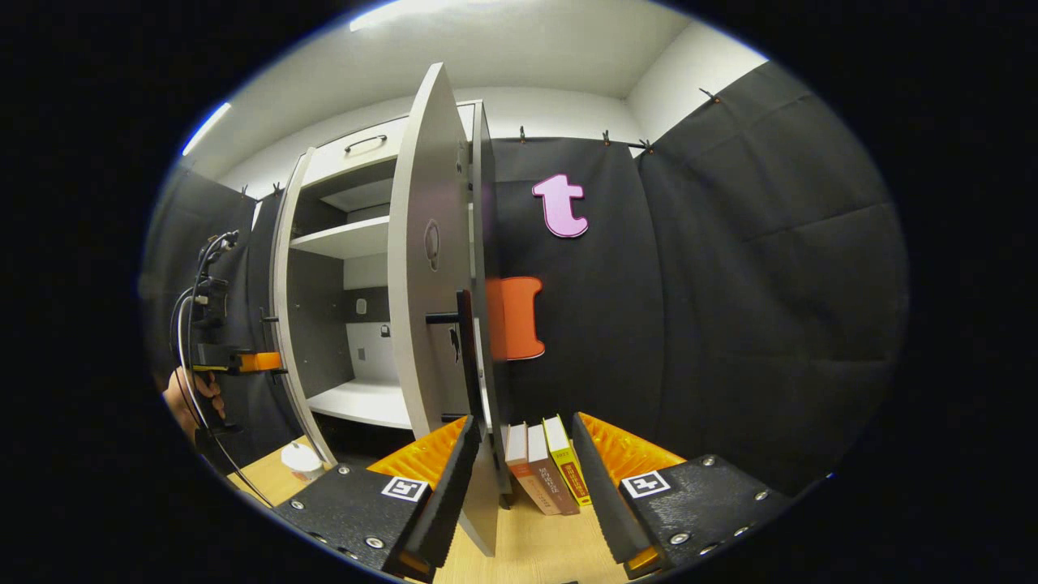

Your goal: Open the right door of the double-door shoe cabinet with the right hand, and open the left door with the left hand.

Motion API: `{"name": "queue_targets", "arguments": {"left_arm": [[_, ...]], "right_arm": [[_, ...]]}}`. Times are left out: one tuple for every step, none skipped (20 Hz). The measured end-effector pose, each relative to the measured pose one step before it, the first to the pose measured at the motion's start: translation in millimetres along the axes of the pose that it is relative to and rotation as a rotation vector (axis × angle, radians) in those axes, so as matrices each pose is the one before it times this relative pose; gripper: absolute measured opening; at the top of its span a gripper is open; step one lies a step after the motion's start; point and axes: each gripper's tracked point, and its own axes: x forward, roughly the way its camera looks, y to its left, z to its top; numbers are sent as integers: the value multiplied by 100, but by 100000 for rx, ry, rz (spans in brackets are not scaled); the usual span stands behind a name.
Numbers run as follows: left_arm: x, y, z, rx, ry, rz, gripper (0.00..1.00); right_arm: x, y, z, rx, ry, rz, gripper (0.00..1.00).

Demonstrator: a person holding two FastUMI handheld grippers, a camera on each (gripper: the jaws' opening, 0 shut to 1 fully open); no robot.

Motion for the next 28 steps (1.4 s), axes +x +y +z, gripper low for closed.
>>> {"name": "queue_targets", "arguments": {"left_arm": [[-63, 156, 38, 25, 17, 653, 20], [-46, 176, -77, 154, 321, 843, 20], [-80, 250, 19, 105, 243, 770, 20], [-68, 194, -93, -385, 304, 636, 20], [-103, 139, -48, -500, 192, 596, 20], [-145, 176, 52, -152, 18, 537, 20], [-28, 108, -7, 865, -274, 119, 20], [-22, 306, 36, 1237, -196, 468, 20], [-53, 463, 74, 1055, -28, 1247, 20], [33, 519, -147, 690, -580, 1126, 19], [-123, 448, 236, -424, -386, 1324, 13], [-12, 238, 53, 15, -159, 959, 13], [-126, 402, -28, -472, 46, 1017, 13], [-54, 443, -30, -797, 134, 1640, 12], [-88, 447, 9, -102, 98, 1895, 12], [-9, 478, -102, 624, 340, 1735, 12], [120, -39, -224, 2005, 1407, -276, 12], [-217, 819, -65, 1724, -39, 401, 11], [-35, 351, -256, 1805, 502, -33, 8], [-119, 237, 376, 2187, -1704, -322, 10], [117, 344, -128, 755, 243, 252, 10], [141, 297, -24, 875, -1208, -104, 10], [200, 321, -143, -927, 138, 694, 10], [-40, 265, 249, -1684, -667, 1329, 8], [29, 197, -178, -261, 847, 838, 9], [-72, 154, -82, 170, 88, 859, 8], [15, -107, -50, -1531, 710, -1116, 8], [-175, -163, 115, -1521, 159, -77, 8]], "right_arm": [[2, 55, -103, -687, 162, 640, 72], [64, 184, 15, -905, -506, 607, 72], [30, 170, 91, -725, -255, 521, 72], [-11, 244, -109, -354, 2, 734, 72], [-69, 83, -110, -142, 17, 428, 72], [-88, -71, -62, 79, 57, 351, 72], [165, -131, -168, 294, 368, 186, 72], [199, 25, -130, 636, 379, 629, 72], [344, 103, -52, 709, 365, 623, 72], [120, 138, -98, 657, 87, 687, 72], [1, 160, -30, 449, 92, 650, 72], [130, 111, -188, 342, 120, 687, 72], [104, 302, -16, 49, 369, 1032, 72], [139, 218, -143, -301, 459, 640, 72], [-210, 268, 34, -257, -99, 794, 72], [68, 160, 66, -10, -348, 453, 72], [-27, 302, 114, 328, -241, 1001, 72], [-47, 465, -23, 331, -89, 1222, 72], [-130, 308, 12, 56, 12, 897, 72], [-79, 248, -64, -288, 152, 599, 72], [87, 66, 114, -378, 116, 85, 72], [-4, 129, -30, -157, 123, 206, 72], [-75, 142, -22, -4, 147, 187, 72], [-151, 332, 178, 328, -385, 805, 72], [59, 382, 322, 142, -554, 948, 72], [-32, 194, 183, -165, -431, 371, 72], [-69, 146, 174, -122, -51, 213, 72], [-98, 241, 70, 147, 369, 142, 72]]}}
